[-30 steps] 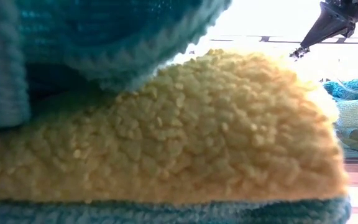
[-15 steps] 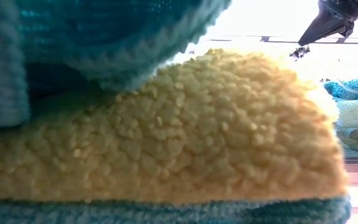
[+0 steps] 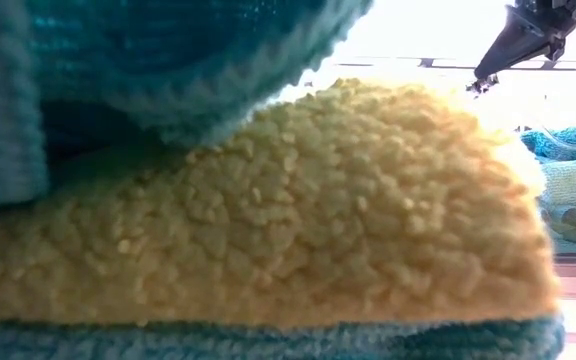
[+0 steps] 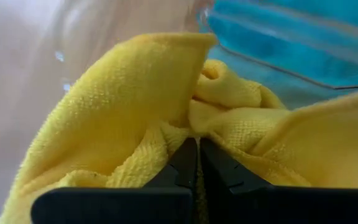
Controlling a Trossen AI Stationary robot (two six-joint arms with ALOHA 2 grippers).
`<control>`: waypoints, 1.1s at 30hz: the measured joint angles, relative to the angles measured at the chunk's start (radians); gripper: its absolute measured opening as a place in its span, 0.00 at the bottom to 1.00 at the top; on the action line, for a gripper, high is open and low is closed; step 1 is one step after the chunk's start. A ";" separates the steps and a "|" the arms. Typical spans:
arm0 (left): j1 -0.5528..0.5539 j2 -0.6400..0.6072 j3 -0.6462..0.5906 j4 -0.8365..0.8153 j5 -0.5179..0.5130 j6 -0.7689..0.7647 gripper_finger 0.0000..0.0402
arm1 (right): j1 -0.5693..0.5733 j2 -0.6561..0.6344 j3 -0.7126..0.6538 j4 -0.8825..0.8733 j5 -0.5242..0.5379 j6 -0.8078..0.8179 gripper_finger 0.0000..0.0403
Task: Sort microfiber towel by color & place in baskets
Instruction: Put the yellow microfiber cloth into the left transparent bin
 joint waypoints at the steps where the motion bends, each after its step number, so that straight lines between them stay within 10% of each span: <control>1: 0.000 0.022 0.000 0.008 -0.002 -0.001 0.00 | 0.000 0.007 0.000 0.000 0.000 0.001 0.00; 13: 0.011 0.021 0.000 0.034 0.012 0.010 0.17 | 0.000 0.038 0.000 0.000 -0.004 0.002 0.00; 33: 0.004 -0.449 -0.017 -0.148 0.120 -0.120 0.21 | 0.000 0.038 0.000 -0.001 -0.006 0.001 0.00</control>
